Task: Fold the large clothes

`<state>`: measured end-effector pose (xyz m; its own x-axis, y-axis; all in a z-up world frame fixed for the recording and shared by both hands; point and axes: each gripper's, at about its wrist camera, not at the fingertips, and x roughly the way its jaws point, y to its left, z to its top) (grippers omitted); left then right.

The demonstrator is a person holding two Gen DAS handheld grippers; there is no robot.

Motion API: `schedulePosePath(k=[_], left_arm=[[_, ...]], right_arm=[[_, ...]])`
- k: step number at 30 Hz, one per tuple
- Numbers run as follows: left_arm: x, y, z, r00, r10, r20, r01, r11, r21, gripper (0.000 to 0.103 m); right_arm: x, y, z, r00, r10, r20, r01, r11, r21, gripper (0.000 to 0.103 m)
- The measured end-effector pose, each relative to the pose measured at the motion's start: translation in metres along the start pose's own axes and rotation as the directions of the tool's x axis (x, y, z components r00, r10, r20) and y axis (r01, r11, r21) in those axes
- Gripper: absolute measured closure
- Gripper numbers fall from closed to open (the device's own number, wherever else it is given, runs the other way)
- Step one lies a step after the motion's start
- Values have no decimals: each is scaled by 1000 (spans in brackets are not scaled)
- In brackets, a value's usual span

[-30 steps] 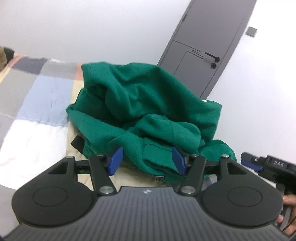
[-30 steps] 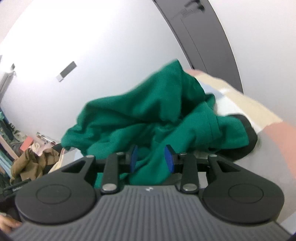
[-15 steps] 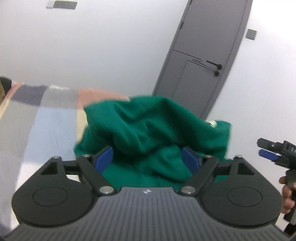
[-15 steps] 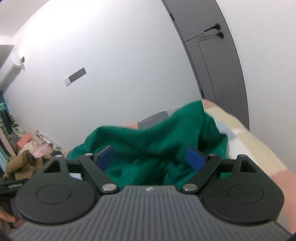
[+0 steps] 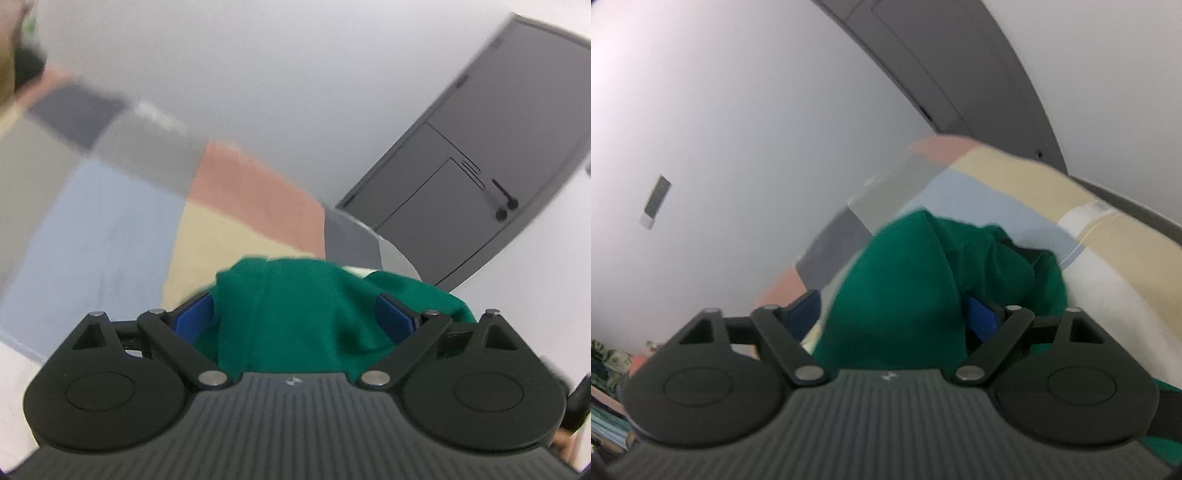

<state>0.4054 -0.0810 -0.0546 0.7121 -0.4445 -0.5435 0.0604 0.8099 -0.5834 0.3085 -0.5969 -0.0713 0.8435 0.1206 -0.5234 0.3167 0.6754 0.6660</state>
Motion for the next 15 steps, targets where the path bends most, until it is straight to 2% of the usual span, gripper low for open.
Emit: schedulePosePath(k=[1, 2, 3, 4, 5, 8, 12, 15], left_arm=[[8, 5, 0, 1000, -6, -20, 5, 999, -39, 8], [14, 8, -1, 999, -16, -37, 14, 998, -67, 9], [20, 11, -2, 998, -30, -49, 25, 996, -89, 12], [23, 11, -3, 998, -42, -56, 36, 994, -102, 27], [23, 9, -4, 998, -34, -59, 28, 995, -99, 48], [17, 1, -4, 998, -31, -59, 28, 999, -44, 76], [-20, -4, -7, 992, -119, -29, 120, 992, 26, 81], [-59, -1, -20, 979, -202, -16, 203, 975, 90, 81]], right_arm=[[6, 0, -1, 1000, -4, -12, 4, 1000, -16, 44], [9, 2, -4, 1000, -1, -15, 0, 999, -38, 53], [10, 4, -5, 1000, 8, -16, -9, 998, -60, 70], [9, 6, -5, 1000, 18, -17, -20, 997, -77, 77], [6, 8, -5, 999, 33, -14, -34, 995, -92, 80], [-13, 17, -6, 997, 74, 5, -72, 984, -165, 87], [-51, 21, -12, 990, 133, 41, -121, 968, -221, 90], [-88, 13, -23, 981, 180, 76, -158, 958, -239, 90]])
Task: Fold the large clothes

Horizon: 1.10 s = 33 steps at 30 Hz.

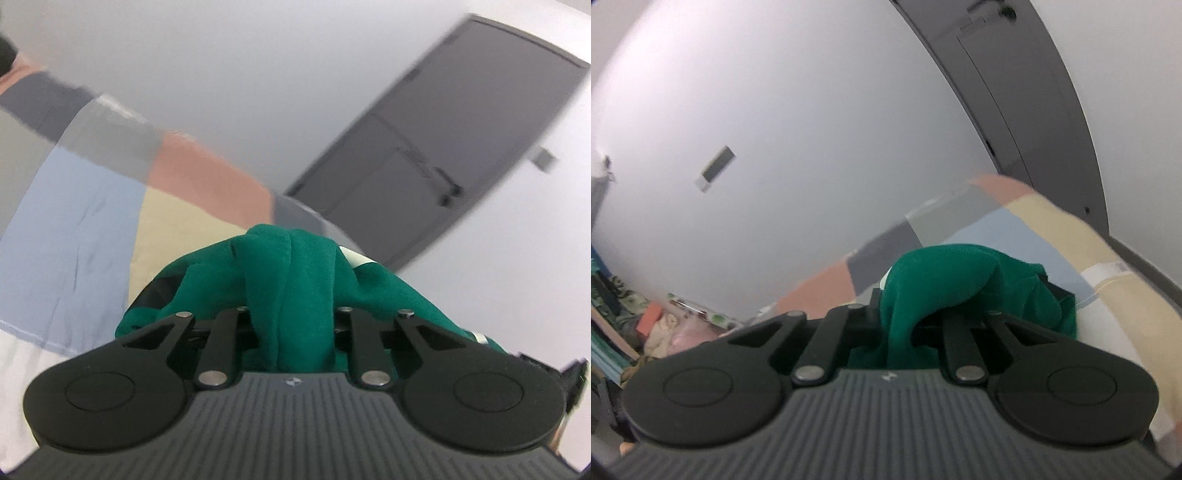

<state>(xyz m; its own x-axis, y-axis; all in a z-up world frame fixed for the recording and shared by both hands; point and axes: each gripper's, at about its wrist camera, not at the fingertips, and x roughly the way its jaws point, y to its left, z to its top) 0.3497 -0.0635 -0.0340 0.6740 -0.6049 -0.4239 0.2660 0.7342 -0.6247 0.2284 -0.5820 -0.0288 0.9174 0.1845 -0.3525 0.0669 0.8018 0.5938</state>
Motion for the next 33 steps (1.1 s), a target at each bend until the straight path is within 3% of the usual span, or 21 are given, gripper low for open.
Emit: schedulePosePath(k=[6, 14, 18, 27, 30, 32, 33], left_arm=[[-59, 8, -57, 997, -66, -27, 68, 996, 66, 81], [-66, 44, -142, 986, 19, -164, -4, 996, 89, 81], [-52, 47, -162, 974, 79, -212, -56, 992, 113, 80], [-36, 41, -177, 964, 147, -223, -115, 982, 151, 80], [-46, 34, -173, 966, 157, -203, -123, 978, 170, 67], [-54, 26, -171, 961, 188, -203, -149, 970, 192, 36], [-59, 22, -170, 959, 212, -188, -173, 964, 202, 33]], right_arm=[[-62, -13, -47, 999, 21, 29, -20, 999, -32, 90], [-83, -46, -122, 997, -70, -25, 69, 996, -58, 90], [-76, -55, -138, 993, -103, -54, 100, 993, -55, 90], [-56, -58, -164, 986, -155, -59, 147, 982, -121, 90], [-61, -57, -164, 986, -156, -55, 150, 983, -105, 88], [-68, -54, -160, 988, -149, -45, 145, 986, -85, 85], [-72, -52, -159, 987, -156, -38, 152, 985, -80, 77]])
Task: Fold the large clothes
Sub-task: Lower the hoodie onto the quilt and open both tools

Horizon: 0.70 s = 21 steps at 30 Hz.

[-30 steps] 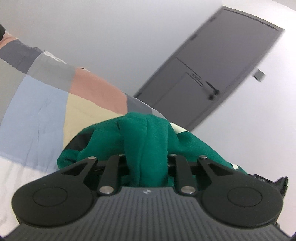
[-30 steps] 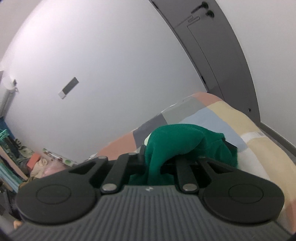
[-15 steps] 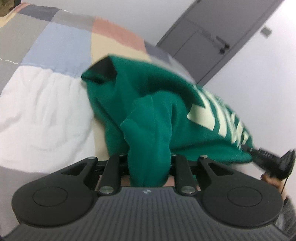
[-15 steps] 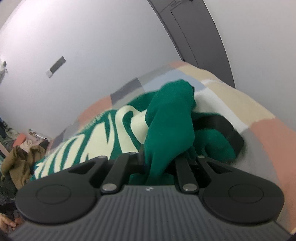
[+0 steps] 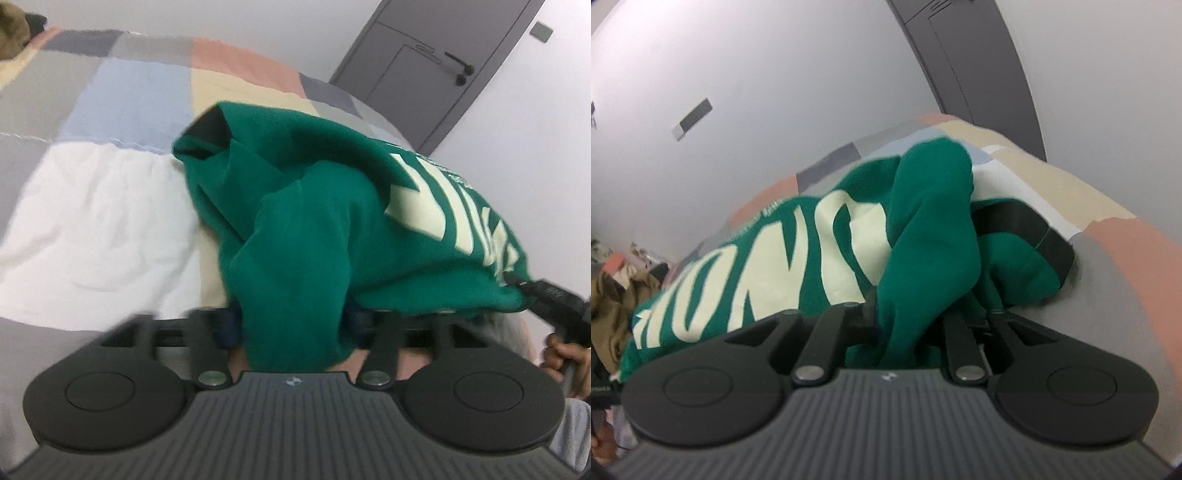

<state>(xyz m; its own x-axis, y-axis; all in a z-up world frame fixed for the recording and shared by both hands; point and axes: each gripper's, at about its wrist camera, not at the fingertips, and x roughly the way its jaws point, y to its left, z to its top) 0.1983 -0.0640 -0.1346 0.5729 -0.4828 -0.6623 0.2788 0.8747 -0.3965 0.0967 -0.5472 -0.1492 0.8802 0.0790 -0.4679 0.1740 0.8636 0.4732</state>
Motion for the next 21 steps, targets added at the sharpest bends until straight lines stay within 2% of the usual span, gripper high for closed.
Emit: schedulePosePath(k=[1, 4, 10, 14, 21], left_arm=[[-8, -2, 0, 999, 28, 19, -28, 1000, 5, 30], [-31, -10, 4, 996, 60, 64, -61, 998, 18, 29], [-91, -46, 20, 981, 59, 184, -71, 996, 55, 29], [-127, -76, 30, 967, 59, 248, -84, 992, 93, 29], [-183, -129, 33, 952, 0, 307, -48, 988, 148, 29]], right_arm=[[-4, 1, 5, 1000, -9, 7, 9, 1000, 0, 68], [-23, 9, 11, 1000, -24, 13, 24, 999, -27, 48], [-70, 22, 27, 997, -17, 75, 19, 999, -34, 49], [-106, 50, 46, 989, 26, 148, -14, 997, -79, 49], [-152, 104, 59, 979, 98, 178, -71, 986, -154, 49]])
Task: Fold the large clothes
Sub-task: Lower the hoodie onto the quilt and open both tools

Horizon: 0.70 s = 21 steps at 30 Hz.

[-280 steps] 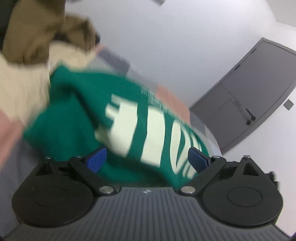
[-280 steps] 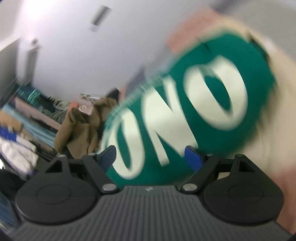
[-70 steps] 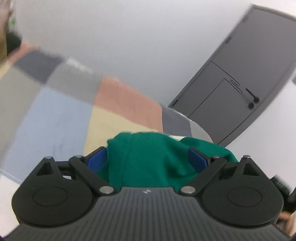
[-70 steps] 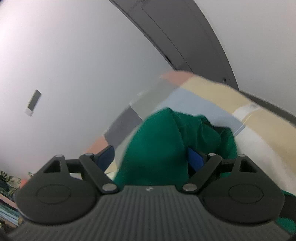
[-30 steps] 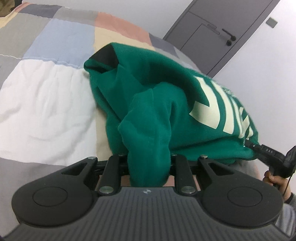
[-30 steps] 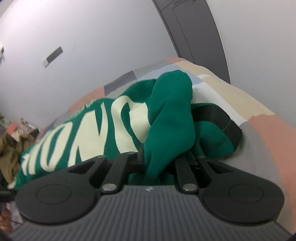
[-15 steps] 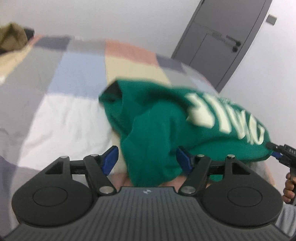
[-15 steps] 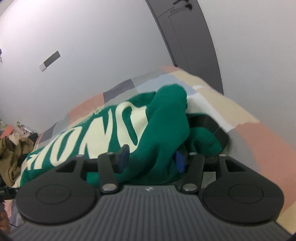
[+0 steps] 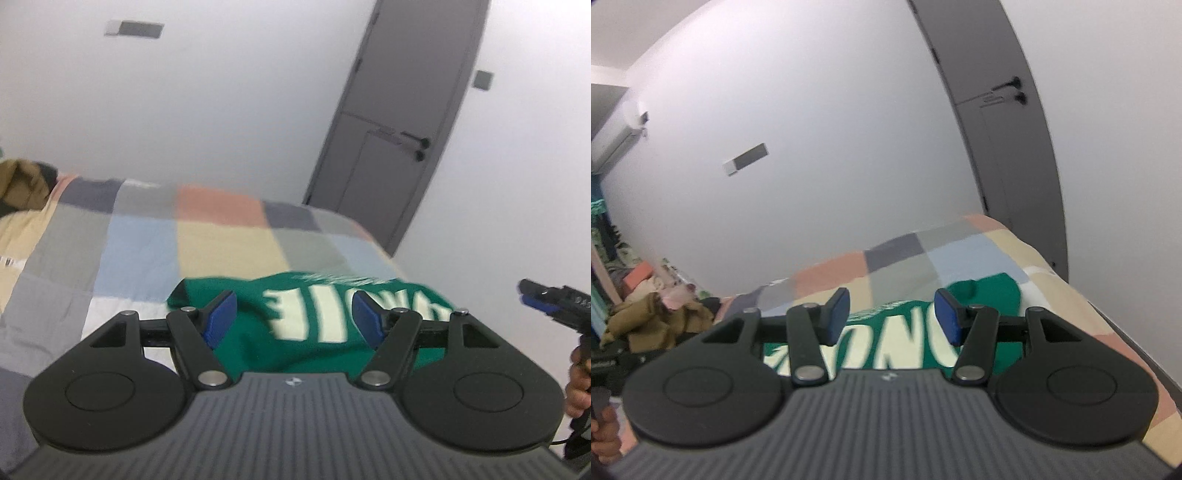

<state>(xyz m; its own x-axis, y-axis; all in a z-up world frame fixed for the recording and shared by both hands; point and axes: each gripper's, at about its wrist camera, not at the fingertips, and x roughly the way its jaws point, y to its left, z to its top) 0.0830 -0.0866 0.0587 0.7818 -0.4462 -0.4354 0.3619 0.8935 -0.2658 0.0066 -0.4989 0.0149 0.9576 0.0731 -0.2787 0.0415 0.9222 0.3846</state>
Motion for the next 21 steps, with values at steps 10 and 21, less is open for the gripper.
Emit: schedulePosePath(k=[10, 21], left_arm=[[-57, -58, -15, 997, 40, 59, -50, 983, 179, 29], [-77, -62, -54, 999, 29, 40, -36, 985, 167, 26]], right_arm=[[-47, 58, -13, 997, 73, 8, -72, 994, -78, 49], [-86, 85, -56, 999, 50, -13, -51, 990, -130, 49]])
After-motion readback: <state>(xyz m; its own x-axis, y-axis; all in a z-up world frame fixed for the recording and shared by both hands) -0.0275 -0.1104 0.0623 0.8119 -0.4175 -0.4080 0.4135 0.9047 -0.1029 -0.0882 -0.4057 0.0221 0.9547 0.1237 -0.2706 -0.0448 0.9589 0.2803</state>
